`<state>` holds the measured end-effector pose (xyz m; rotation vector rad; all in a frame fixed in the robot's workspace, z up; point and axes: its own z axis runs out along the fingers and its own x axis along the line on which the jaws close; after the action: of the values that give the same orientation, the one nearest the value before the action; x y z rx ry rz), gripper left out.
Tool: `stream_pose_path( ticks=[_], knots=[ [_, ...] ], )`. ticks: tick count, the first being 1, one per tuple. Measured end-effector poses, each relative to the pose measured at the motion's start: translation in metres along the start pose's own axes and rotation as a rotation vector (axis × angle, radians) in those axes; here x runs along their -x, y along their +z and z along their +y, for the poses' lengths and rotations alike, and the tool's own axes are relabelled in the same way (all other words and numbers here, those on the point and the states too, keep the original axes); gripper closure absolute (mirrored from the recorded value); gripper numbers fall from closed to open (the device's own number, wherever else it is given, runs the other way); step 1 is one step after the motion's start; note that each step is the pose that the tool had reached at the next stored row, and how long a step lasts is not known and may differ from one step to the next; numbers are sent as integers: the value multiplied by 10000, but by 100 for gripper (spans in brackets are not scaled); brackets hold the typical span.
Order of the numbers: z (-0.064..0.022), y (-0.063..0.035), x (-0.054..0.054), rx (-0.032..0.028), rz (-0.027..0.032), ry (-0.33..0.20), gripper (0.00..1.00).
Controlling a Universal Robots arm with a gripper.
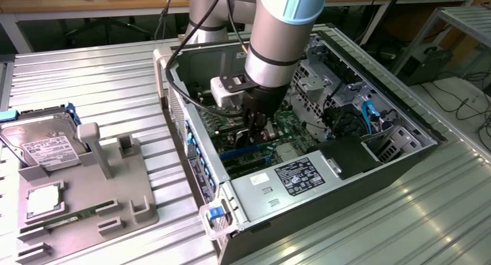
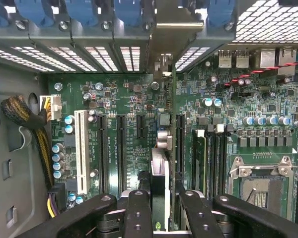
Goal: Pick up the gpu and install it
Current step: 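Insert the gpu into the slot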
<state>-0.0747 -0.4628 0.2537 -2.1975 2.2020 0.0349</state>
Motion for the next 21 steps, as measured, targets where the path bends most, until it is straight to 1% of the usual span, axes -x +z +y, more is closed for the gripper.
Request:
stream_pose_path(
  ticks=[8, 19, 21],
  knots=[
    [3, 64, -2, 0, -15, 1, 73],
    [5, 162, -7, 13, -52, 2, 73],
    [4, 167, -7, 13, -63, 2, 73]
  ],
)
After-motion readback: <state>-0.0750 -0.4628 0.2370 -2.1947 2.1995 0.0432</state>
